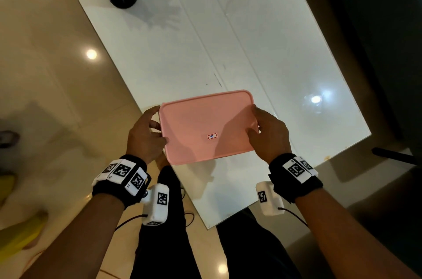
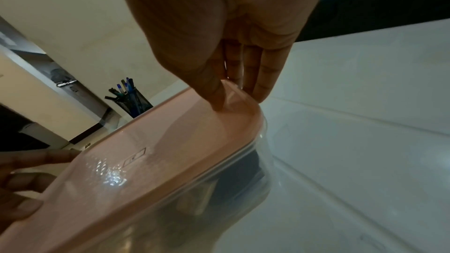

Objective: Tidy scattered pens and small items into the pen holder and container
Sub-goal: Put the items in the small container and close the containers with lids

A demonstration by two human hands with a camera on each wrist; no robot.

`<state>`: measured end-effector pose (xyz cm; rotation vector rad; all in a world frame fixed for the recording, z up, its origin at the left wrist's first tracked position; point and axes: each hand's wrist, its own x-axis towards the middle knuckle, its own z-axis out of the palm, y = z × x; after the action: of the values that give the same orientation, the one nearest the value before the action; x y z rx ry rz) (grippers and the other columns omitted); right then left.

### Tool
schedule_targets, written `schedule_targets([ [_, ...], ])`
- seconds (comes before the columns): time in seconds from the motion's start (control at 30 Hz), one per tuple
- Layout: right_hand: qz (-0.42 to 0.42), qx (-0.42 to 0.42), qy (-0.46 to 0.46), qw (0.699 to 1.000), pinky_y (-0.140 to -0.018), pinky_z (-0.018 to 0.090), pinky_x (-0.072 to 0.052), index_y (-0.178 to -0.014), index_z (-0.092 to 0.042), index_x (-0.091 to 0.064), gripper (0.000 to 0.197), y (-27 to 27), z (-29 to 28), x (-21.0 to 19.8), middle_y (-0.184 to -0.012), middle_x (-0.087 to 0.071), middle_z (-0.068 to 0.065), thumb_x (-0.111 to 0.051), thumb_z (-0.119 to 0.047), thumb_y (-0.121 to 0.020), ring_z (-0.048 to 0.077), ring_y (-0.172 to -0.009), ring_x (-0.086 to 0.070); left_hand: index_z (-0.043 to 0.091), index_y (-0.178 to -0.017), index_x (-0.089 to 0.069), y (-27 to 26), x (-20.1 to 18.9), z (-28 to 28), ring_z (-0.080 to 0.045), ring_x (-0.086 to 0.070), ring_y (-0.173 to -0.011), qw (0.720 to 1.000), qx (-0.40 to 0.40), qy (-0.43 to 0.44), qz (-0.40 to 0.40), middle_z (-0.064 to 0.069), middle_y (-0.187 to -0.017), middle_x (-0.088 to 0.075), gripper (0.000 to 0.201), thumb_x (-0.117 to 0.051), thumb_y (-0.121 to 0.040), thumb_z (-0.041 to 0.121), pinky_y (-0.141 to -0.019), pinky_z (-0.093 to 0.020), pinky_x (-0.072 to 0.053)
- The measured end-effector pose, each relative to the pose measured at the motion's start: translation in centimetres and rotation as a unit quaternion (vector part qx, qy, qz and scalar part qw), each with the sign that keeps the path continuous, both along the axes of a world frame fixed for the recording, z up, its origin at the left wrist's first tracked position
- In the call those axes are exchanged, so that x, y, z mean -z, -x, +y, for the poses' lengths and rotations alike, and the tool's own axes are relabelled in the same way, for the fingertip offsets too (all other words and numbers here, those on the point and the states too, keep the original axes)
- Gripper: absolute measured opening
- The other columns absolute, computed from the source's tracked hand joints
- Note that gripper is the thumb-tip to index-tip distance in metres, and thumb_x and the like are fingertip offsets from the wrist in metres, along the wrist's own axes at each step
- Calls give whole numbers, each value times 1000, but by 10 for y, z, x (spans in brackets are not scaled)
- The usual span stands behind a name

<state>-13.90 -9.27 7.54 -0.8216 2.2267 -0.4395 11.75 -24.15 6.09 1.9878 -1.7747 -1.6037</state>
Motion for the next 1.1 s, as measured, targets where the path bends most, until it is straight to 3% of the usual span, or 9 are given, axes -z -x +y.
schedule_targets([
  [0.1,32,12,6,999,-95,32,-48,-139,-30,-51,44,8,-13,-3,-125,-66,-3,-55,-34,-95,19,-107,-65,38,-135,-48,3,1,-8,-17,-67,-74,999,28,-4,-23,4,-85,-59,87,-74,-68,-12,-77,-31,-51],
  [0.2,51,30,-9,998,-95,31,-46,-129,-34,-61,34,24,-30,1,-122,-68,-5,-52,-38,-96,20,-112,-61,37,-135,-49,3,0,-12,-17,-66,-76,999,41,-2,-34,4,-82,-61,89,-75,-65,-11,-71,-28,-51],
  [0.4,33,-23,-108,993,-84,34,-53,-115,-40,-69,29,48,-55,0,-107,-73,-4,-59,-48,-89,26,-103,-65,34,-138,-48,4,-4,-17,-9,-61,-78,996,66,-4,-57,2,-84,-64,91,-79,-63,-8,-68,-20,-43],
  [0.57,37,-21,-114,993,-79,31,-49,-116,-42,-67,29,47,-59,-5,-104,-72,-7,-58,-48,-89,23,-100,-65,31,-141,-45,7,-8,-22,-12,-60,-80,993,98,-4,-63,3,-82,-63,93,-81,-63,-6,-78,-26,-44],
  [0.63,23,-16,-105,994,-85,33,-48,-124,-40,-63,33,42,-53,-3,-116,-69,-5,-53,-47,-93,25,-108,-62,32,-138,-47,3,-4,-23,-16,-63,-81,994,94,-15,-57,2,-83,-63,90,-82,-63,-5,-70,-25,-46],
  [0.7,2,-14,-97,995,-91,35,-46,-130,-36,-59,37,34,-43,4,-122,-66,-2,-46,-47,-97,26,-114,-59,35,-133,-50,-5,3,-21,-25,-67,-87,997,66,-38,-23,-2,-87,-65,87,-83,-62,-3,-75,-38,-55],
  [0.83,-43,42,-48,997,-84,29,-46,-127,-29,-61,40,10,2,15,-112,-68,-2,-46,-50,-97,21,-100,-63,28,-119,-58,-18,12,-2,-34,-67,-85,996,-29,-73,35,-9,-85,-63,54,-78,-75,2,-80,-58,-56],
  [1.0,-139,152,11,979,-80,41,-57,-129,-34,-60,37,-15,59,20,-98,-70,-11,-54,-47,-95,9,-74,-70,22,-123,-55,-24,12,38,-29,-64,-89,999,-5,-16,50,-2,-86,-60,40,-68,-87,10,-82,-42,-53],
  [1.1,-165,186,30,968,-77,38,-57,-125,-35,-63,33,-17,62,25,-98,-71,-12,-58,-44,-94,10,-73,-71,26,-128,-52,-27,16,51,-28,-64,-88,994,-49,-55,81,-8,-94,-58,46,-66,-89,7,-83,-46,-56],
])
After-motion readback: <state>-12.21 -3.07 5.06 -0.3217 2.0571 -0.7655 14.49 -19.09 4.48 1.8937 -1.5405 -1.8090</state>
